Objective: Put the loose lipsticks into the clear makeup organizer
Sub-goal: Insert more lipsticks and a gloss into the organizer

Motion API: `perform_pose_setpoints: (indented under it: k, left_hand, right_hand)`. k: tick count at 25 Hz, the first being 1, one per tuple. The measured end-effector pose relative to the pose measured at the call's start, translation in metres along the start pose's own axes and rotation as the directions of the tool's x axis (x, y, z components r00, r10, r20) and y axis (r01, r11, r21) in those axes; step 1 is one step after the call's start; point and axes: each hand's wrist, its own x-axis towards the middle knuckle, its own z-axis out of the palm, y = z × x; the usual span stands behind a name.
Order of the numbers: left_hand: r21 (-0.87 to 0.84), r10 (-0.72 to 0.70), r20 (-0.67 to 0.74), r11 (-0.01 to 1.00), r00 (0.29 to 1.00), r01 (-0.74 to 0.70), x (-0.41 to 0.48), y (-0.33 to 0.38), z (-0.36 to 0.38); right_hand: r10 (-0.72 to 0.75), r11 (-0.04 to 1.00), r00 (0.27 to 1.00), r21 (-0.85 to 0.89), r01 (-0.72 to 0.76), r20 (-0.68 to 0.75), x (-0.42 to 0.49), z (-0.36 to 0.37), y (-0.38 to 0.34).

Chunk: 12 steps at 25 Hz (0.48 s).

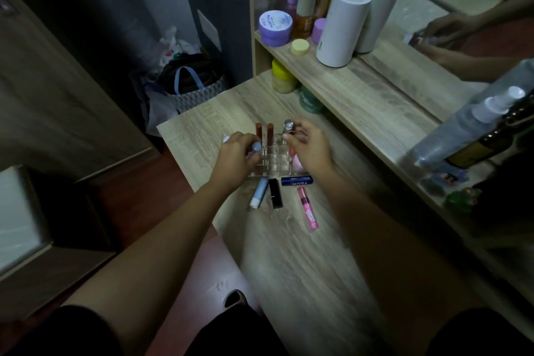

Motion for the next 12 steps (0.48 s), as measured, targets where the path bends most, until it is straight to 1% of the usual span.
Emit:
perform_pose_setpoints:
  k: [4,6,10,12]
  left_hand:
    - [-0.116,-0.094,-0.029,0.989,0.995,0.09,0.004,-0.002,0.006]
    - [-0.13,-0.126,-0.031,0.984,0.992,0.121,0.006,-0.003,0.009]
    - [-0.159,-0.173,-0.042,0.974,0.984,0.164,0.008,-0.002,0.012]
    - [-0.215,-0.21,-0.1,0.959,0.973,0.185,0.002,0.003,0.011]
  right_hand:
    - [0.01,0.999,1.0,-0.041,-0.011,-0.015,0.004,0.004,0.006]
    - [0.01,0.998,1.0,-0.056,-0.01,-0.01,0.007,0.004,0.005]
    - [0.013,0.996,0.999,-0.09,-0.008,0.05,0.01,-0.001,0.005]
    - [0.013,0.996,0.999,-0.092,-0.008,0.052,0.007,-0.009,0.002]
